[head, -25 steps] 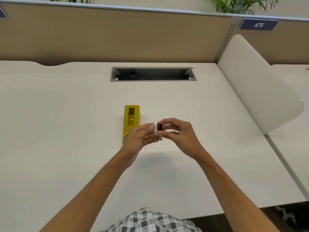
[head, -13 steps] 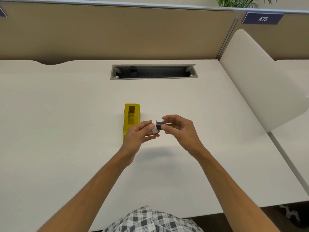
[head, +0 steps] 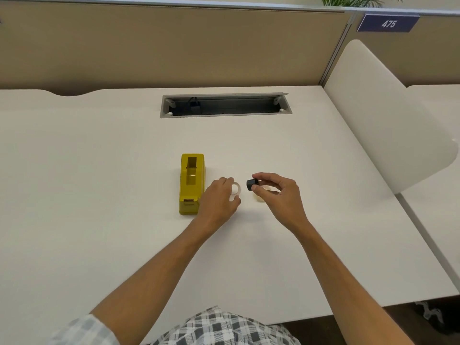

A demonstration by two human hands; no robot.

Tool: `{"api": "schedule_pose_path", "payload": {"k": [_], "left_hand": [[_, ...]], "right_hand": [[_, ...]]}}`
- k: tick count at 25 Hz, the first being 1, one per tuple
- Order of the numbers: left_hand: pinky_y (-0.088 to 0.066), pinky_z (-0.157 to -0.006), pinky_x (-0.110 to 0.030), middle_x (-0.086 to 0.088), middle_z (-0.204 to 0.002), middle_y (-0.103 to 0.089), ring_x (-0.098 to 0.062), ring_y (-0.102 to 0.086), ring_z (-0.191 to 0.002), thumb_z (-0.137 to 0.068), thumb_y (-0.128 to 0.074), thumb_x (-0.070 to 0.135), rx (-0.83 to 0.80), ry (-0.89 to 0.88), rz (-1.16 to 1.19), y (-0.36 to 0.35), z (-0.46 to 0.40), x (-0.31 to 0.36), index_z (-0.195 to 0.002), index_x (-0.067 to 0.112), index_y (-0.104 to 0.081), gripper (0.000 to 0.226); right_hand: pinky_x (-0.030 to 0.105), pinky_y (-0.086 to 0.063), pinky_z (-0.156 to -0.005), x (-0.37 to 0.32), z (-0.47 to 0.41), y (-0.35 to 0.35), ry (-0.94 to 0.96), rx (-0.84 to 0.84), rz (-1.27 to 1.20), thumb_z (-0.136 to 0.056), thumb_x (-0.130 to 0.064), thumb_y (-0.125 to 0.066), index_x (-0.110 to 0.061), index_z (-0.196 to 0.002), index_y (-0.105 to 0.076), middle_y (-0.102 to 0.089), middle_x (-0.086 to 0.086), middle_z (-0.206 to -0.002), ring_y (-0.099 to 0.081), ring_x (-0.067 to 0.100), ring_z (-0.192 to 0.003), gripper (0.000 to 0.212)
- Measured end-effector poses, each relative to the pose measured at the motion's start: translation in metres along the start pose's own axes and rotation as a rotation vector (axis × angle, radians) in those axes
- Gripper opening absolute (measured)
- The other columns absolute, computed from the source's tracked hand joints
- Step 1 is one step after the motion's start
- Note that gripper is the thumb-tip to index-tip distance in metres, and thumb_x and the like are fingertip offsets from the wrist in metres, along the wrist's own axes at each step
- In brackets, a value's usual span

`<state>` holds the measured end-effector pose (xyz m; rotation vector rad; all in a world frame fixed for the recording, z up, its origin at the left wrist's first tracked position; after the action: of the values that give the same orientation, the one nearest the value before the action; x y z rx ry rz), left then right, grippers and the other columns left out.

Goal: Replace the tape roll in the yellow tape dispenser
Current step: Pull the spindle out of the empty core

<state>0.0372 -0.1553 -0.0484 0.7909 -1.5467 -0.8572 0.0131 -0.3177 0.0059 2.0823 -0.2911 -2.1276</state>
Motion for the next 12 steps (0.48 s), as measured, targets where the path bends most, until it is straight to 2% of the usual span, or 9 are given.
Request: {"api": "schedule_pose_path", "payload": {"k": [5,8,10,12], "left_hand": [[-0.049,-0.088,-0.035,-0.008,-0.128,-0.059,-0.023,-0.052,-0.113,-0.088,-0.061,0.028,-0.056,0.006,-0.071,-0.017,-0.011,-0.01,-0.127,0.01,-0.055,0.044],[-0.046,-0.096,-0.036,-0.009,-0.139,-0.05,-0.025,-0.046,-0.124,-0.089,-0.06,0.032,-0.082,0.017,-0.092,-0.018,-0.009,-0.013,-0.138,0.01,-0.045,0.056],[-0.042,-0.102,-0.036,-0.007,-0.147,-0.044,-0.025,-0.041,-0.131,-0.087,-0.061,0.035,-0.077,-0.005,-0.04,-0.011,-0.002,-0.011,-0.145,0.013,-0.036,0.066],[-0.045,-0.1,-0.034,-0.002,-0.143,-0.048,-0.019,-0.046,-0.128,-0.085,-0.064,0.036,-0.036,-0.064,0.137,0.001,0.009,-0.003,-0.144,0.02,-0.037,0.067]], "right_hand": [[0.024,-0.056,-0.081,0.002,0.002,0.002,0.019,0.004,-0.01,-0.078,-0.016,-0.075,-0.031,-0.103,-0.071,-0.073,-0.015,-0.093,-0.068,0.002,-0.093,0.029],[0.02,-0.055,-0.078,0.002,0.002,0.001,0.022,0.007,-0.03,-0.079,-0.012,-0.074,-0.028,-0.105,-0.07,-0.074,-0.009,-0.095,-0.069,0.004,-0.093,0.031],[0.015,-0.054,-0.076,0.002,0.004,0.0,0.018,0.005,-0.057,-0.08,-0.012,-0.074,-0.025,-0.106,-0.069,-0.074,-0.007,-0.095,-0.069,0.004,-0.093,0.03],[0.013,-0.052,-0.077,0.002,0.006,-0.001,0.005,-0.002,-0.095,-0.082,-0.012,-0.073,-0.023,-0.106,-0.069,-0.075,-0.006,-0.095,-0.07,0.004,-0.094,0.026]]}}
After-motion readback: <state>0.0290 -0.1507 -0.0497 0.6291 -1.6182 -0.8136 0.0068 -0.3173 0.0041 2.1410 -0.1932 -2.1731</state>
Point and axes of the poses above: each hand's wrist, its own z-axis away from the middle knuckle, its own y-axis out of the back of the hand, x = y × z, the point moved 3 cm from there along -z, towards the middle knuckle
